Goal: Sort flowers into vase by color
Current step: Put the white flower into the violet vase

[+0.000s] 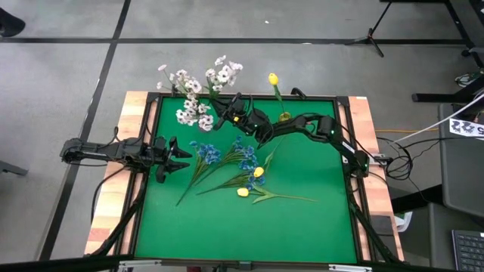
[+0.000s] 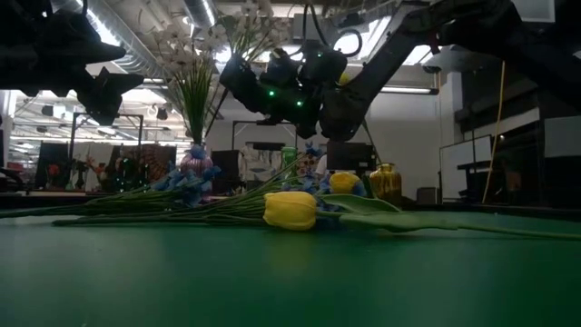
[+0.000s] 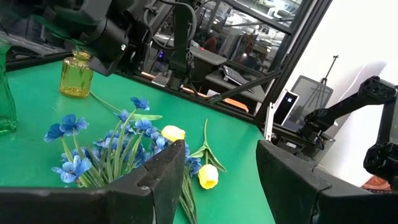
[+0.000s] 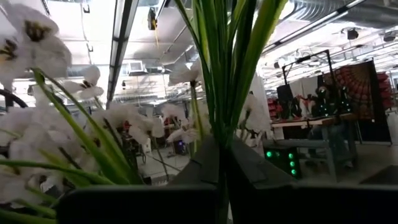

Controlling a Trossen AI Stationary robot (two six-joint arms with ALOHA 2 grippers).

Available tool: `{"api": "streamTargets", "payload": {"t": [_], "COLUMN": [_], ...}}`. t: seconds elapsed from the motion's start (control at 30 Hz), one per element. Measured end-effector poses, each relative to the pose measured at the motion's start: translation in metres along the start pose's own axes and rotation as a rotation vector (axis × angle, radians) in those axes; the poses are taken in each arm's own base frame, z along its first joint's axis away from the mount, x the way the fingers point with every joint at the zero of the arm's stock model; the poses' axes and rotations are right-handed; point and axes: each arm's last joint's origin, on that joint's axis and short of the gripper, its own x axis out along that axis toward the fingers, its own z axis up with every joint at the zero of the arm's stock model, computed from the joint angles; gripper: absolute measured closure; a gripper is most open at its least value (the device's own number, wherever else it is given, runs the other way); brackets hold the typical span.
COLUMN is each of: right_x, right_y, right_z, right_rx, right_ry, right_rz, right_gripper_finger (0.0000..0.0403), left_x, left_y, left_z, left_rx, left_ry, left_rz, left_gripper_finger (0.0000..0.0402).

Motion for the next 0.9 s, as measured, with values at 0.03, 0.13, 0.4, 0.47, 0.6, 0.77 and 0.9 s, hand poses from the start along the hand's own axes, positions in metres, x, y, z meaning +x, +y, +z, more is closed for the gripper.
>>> {"api": "streamTargets", "payload": {"t": [0.03,0.13,0.4,0.47,0.6,0.77,0.9], "right_x": [0.0,0.0,0.002,0.008,0.019,0.017,0.013], "right_y": [0.0,0.0,0.0,0.002,0.005,0.005,0.004], "right_z": [0.0,-0.001,0.001,0.003,0.007,0.006,0.001], "right_rx": [0.002,0.001,0.002,0.0,-0.027,-0.024,-0.032], "right_ry": [0.0,0.009,0.001,0.008,0.038,0.048,0.068], "right_rz": [0.001,0.0,-0.009,-0.009,0.007,0.025,0.014], "right_gripper_finger": [0.0395,0.0396,0.0396,0.0396,0.0396,0.0388,0.0393], "left_x": [0.0,0.0,0.0,0.0,0.0,0.0,0.0], "left_y": [0.0,0.0,0.0,0.0,0.0,0.0,0.0], "left_z": [0.0,0.0,0.0,0.0,0.0,0.0,0.0], "left_rx": [0.0,0.0,0.0,0.007,0.01,0.01,0.009], "left_ry": [0.0,0.0,0.0,0.0,0.0,0.0,0.0], "left_rz": [0.0,0.0,0.0,0.0,0.0,0.0,0.0], "left_gripper_finger": [0.0208,0.0208,0.0208,0.0208,0.0208,0.0208,0.0208]}}
